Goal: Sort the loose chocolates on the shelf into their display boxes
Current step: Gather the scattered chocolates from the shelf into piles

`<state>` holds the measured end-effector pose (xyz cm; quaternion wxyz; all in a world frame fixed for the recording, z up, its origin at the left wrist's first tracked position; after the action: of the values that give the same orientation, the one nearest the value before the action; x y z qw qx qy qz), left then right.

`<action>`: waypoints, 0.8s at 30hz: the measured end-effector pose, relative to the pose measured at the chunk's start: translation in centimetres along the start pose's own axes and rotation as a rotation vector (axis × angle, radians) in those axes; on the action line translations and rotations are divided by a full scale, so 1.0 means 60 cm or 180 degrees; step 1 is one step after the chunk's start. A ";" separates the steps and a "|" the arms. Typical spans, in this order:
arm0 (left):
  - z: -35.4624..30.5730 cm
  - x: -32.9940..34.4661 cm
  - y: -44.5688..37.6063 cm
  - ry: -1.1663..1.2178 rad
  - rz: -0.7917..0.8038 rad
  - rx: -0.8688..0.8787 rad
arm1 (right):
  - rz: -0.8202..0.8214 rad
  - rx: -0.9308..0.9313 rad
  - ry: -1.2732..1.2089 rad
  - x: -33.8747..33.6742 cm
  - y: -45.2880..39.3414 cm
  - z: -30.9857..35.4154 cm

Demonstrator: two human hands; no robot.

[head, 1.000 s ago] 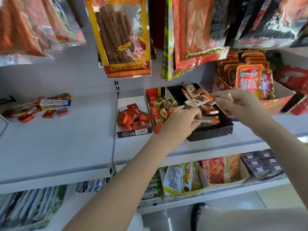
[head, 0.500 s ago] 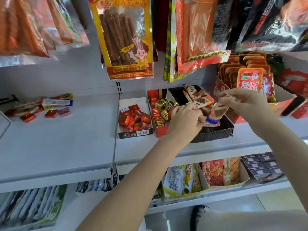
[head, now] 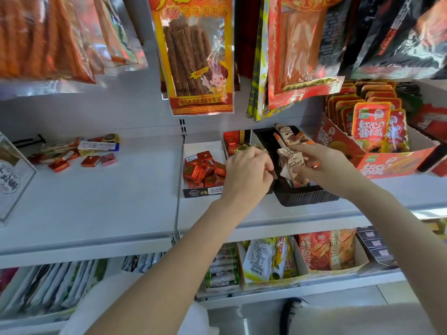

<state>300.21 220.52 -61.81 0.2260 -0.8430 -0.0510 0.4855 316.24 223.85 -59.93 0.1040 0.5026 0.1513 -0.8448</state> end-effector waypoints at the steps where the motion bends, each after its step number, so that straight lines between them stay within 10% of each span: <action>1: 0.008 -0.003 0.005 -0.0034 0.0033 -0.0026 | 0.0047 -0.0019 0.0065 0.004 0.001 0.003; 14: 0.087 -0.088 0.053 -0.0148 -0.0226 -0.0316 | -0.0346 -0.0463 -0.0240 -0.002 0.021 0.093; 24: 0.308 -0.227 0.158 -0.0796 -0.0182 -0.1519 | 0.0722 -0.1226 -0.0598 0.188 -0.131 0.353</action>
<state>276.25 214.04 -62.96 0.0265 -0.8041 -0.2152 0.5535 291.01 223.30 -59.14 0.3058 0.4064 0.2419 -0.8263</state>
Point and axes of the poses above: each hand's wrist, its own y-axis away from the middle knuckle, its own x-axis out of the palm, z = x × y, the point moved 2 cm from there along -y, towards the middle knuckle, and after that the axes turned 2 degrees about x, right-handed, at the moved point
